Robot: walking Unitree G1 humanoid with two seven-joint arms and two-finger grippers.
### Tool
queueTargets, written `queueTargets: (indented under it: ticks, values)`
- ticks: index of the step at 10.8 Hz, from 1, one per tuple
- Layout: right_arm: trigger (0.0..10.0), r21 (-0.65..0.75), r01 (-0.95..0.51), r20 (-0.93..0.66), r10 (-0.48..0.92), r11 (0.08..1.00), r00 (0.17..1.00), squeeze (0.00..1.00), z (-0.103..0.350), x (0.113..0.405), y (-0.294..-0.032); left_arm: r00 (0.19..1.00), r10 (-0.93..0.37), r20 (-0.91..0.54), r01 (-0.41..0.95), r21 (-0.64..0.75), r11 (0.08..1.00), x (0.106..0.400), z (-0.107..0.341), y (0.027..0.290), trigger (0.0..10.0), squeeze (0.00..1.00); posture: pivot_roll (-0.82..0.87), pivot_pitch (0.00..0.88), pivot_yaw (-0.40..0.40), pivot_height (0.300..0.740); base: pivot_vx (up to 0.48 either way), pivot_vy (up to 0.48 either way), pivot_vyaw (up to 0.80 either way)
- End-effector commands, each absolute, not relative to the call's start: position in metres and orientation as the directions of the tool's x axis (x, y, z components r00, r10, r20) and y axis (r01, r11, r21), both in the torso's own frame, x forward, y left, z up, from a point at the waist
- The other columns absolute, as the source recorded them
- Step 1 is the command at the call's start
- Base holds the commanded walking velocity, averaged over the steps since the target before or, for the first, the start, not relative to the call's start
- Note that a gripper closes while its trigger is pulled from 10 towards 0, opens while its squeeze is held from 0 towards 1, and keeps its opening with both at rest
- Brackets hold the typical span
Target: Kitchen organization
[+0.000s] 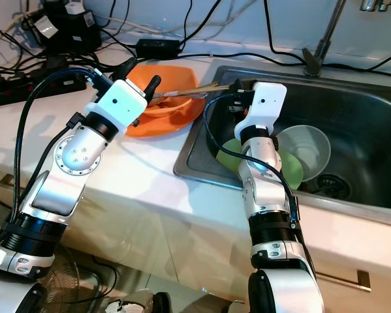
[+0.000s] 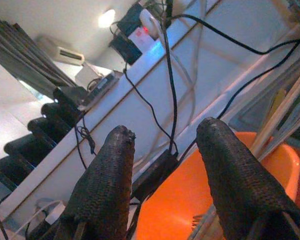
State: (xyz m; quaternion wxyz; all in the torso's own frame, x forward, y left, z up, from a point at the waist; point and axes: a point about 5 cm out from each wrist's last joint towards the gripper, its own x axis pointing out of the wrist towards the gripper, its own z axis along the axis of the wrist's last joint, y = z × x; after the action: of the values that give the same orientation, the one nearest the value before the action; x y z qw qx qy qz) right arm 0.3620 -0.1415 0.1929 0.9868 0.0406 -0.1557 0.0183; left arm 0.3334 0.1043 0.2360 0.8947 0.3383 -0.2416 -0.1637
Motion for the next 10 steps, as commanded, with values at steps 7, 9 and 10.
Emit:
queueTargets:
  ticks: [7, 9, 10]
  values:
    - [10.0, 0.059, 0.066, 0.171, -0.076, 0.996, 0.982, 0.00, 0.170, 0.367, -0.150, 0.751, -0.651, 0.110, 0.248, 0.867, 0.433, 0.327, 0.214, 0.083, 10.0, 0.00, 0.09, 0.069, 0.061, 0.740, 0.000, 0.000, 0.00]
    - [10.0, 0.074, 0.073, 0.171, -0.085, 0.995, 0.982, 0.00, 0.169, 0.367, -0.150, 0.725, -0.687, 0.046, 0.282, 0.890, 0.358, 0.333, 0.203, 0.063, 10.0, 0.00, 0.08, 0.043, 0.068, 0.740, 0.000, 0.000, 0.00]
    - [10.0, 0.076, 0.075, 0.176, -0.088, 0.994, 0.981, 0.00, 0.171, 0.367, -0.150, 0.733, -0.679, 0.034, 0.270, 0.902, 0.336, 0.340, 0.201, 0.058, 10.0, 0.00, 0.08, 0.038, 0.071, 0.740, 0.000, 0.000, 0.00]
